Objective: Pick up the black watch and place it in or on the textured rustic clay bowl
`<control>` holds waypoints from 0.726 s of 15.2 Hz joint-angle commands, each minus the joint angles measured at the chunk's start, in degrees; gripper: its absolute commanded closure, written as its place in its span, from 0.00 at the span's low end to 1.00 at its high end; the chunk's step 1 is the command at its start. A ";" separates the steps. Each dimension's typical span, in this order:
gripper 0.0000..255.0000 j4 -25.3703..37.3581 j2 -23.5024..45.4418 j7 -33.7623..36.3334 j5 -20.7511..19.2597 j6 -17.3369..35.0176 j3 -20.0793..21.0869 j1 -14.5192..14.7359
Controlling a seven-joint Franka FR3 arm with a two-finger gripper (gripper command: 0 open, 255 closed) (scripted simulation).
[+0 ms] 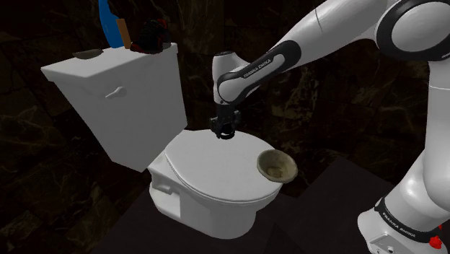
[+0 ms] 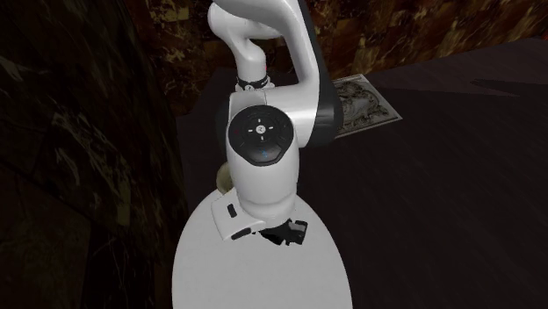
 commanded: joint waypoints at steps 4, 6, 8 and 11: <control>1.00 -14.43 -9.43 -3.13 1.86 5.12 0.12 -2.81; 1.00 -19.78 -13.11 -4.64 2.75 6.86 0.05 -3.82; 1.00 -24.90 -16.74 -6.31 3.70 8.40 -0.13 -4.74; 1.00 -32.18 -22.15 -9.07 5.17 10.33 -0.64 -5.97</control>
